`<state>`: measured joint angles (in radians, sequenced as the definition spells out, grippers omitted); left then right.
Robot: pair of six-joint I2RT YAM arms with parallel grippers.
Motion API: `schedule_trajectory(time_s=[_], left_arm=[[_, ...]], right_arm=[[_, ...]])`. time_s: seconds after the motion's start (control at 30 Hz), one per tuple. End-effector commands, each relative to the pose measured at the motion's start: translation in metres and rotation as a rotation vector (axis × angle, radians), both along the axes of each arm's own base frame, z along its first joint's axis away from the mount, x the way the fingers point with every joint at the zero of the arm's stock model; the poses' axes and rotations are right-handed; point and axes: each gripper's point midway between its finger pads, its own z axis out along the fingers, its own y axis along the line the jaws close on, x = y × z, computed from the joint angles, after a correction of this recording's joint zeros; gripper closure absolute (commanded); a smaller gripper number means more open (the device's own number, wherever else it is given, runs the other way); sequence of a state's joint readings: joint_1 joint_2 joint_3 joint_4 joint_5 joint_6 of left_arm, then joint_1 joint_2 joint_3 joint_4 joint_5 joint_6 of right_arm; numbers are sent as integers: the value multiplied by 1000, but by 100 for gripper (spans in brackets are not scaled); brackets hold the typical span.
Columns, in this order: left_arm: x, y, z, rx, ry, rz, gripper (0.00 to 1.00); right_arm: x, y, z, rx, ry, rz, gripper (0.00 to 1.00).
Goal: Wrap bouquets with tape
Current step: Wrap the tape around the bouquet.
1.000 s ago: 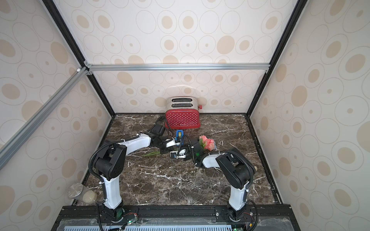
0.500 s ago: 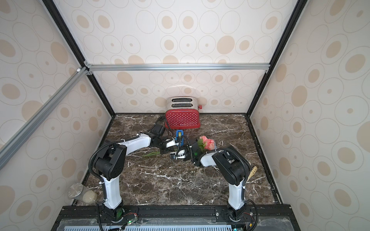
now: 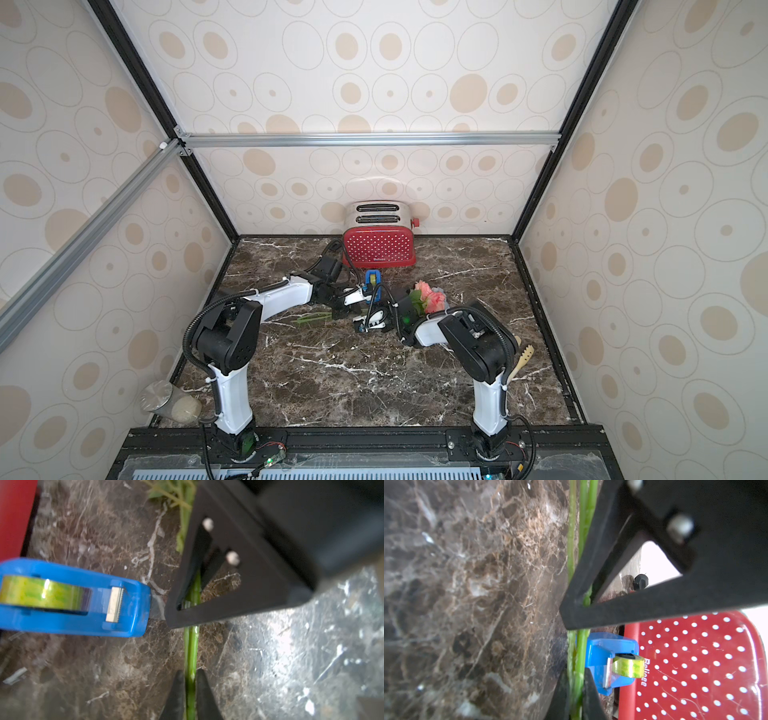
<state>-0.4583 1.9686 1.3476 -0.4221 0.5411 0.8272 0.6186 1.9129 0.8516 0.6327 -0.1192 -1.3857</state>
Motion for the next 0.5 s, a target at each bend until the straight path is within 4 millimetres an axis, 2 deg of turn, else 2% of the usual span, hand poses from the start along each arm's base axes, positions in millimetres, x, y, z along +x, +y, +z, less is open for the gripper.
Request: schedule_trajectory(time_s=[0.0, 0.17, 0.3, 0.47], left_arm=[[3, 2, 21, -2, -21, -23, 67], [19, 4, 34, -2, -45, -2, 52], [25, 8, 22, 67, 3, -37, 52], [17, 18, 6, 126, 71, -65, 54]], right_arm=[[0, 2, 15, 1, -81, 31, 100], [2, 2, 21, -22, -141, 52, 100], [2, 4, 26, -27, -178, 65, 100], [2, 5, 29, -46, -213, 77, 100]])
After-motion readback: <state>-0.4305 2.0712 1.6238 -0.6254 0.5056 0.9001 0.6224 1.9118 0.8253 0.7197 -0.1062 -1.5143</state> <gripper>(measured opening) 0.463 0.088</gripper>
